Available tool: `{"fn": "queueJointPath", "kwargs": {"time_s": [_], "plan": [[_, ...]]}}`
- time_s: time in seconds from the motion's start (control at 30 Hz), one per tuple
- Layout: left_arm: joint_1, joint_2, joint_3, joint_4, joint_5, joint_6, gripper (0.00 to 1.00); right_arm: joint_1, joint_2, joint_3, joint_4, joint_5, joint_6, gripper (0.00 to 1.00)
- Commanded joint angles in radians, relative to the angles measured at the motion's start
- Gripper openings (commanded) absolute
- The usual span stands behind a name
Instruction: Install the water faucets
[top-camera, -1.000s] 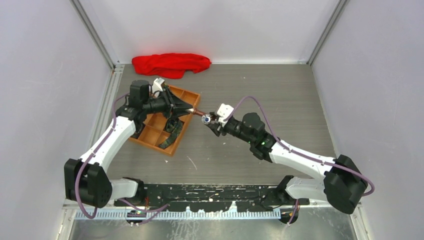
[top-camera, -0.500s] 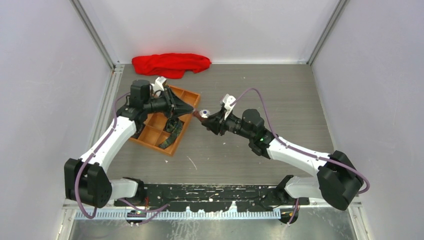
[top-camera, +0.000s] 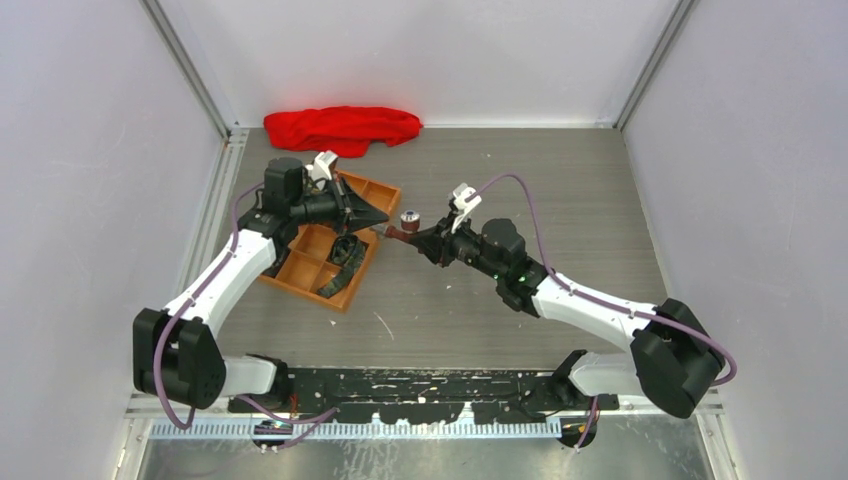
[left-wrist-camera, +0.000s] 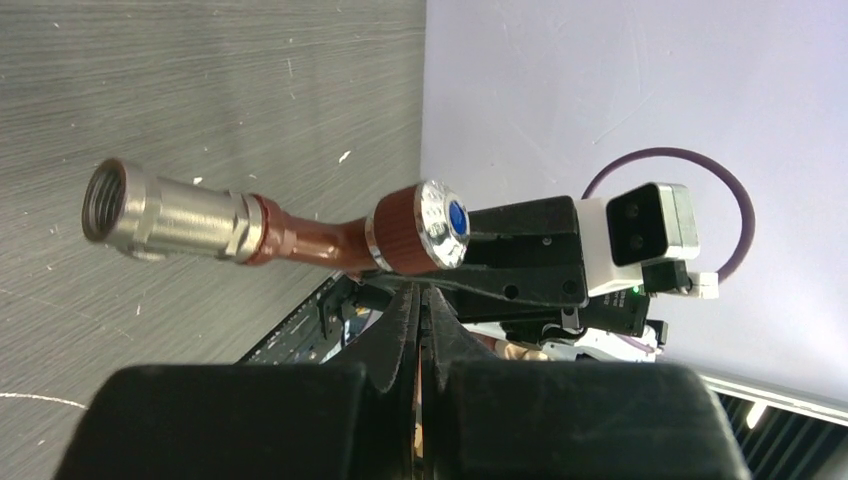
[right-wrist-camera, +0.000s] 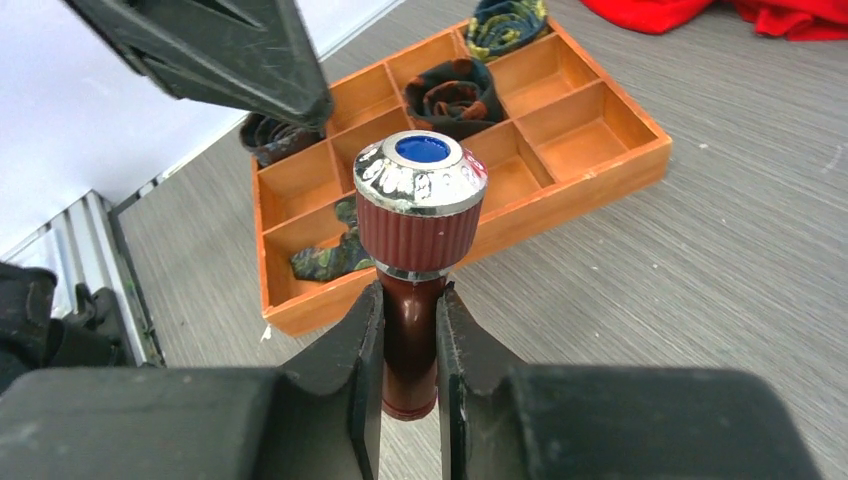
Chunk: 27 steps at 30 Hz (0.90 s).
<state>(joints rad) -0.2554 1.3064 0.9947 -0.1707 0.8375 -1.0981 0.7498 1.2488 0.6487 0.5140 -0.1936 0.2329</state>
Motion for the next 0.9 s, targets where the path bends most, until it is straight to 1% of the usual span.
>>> {"fn": "queueJointPath", "kwargs": {"time_s": [0.0,0.1,0.27,0.37,0.47,0.6,0.73,0.77,0.8,0.83,0.87], "plan": [[-0.004,0.001,0.040,0.057,0.033,0.001,0.00,-0.037,-0.047,-0.014,0.067,0.102,0.060,0.00],[-0.003,0.004,0.048,0.027,0.040,0.022,0.00,-0.134,-0.064,-0.044,0.056,0.100,0.134,0.00],[-0.003,-0.005,0.034,0.016,0.045,0.037,0.00,-0.360,-0.078,-0.110,0.097,0.075,0.295,0.00],[-0.003,-0.010,0.024,0.017,0.045,0.038,0.00,-0.489,-0.037,-0.149,0.160,0.066,0.429,0.01],[-0.003,-0.015,0.018,0.016,0.047,0.042,0.00,-0.605,0.044,-0.180,0.251,0.072,0.554,0.00],[-0.004,-0.019,0.036,-0.010,0.091,0.093,0.00,-0.701,0.181,-0.182,0.349,0.113,0.635,0.00],[-0.003,-0.030,0.057,-0.098,0.071,0.165,0.00,-0.736,0.272,-0.132,0.339,0.192,0.633,0.00],[-0.003,-0.060,0.058,-0.110,0.066,0.178,0.00,-0.737,0.284,-0.119,0.326,0.213,0.622,0.14],[-0.003,-0.065,0.058,-0.115,0.065,0.185,0.04,-0.739,0.295,-0.100,0.293,0.234,0.611,0.39],[-0.003,-0.065,0.058,-0.119,0.066,0.188,0.13,-0.740,0.302,-0.074,0.257,0.255,0.606,0.65],[-0.003,-0.065,0.059,-0.122,0.072,0.190,0.19,-0.745,0.304,-0.036,0.150,0.274,0.603,0.82]]}}
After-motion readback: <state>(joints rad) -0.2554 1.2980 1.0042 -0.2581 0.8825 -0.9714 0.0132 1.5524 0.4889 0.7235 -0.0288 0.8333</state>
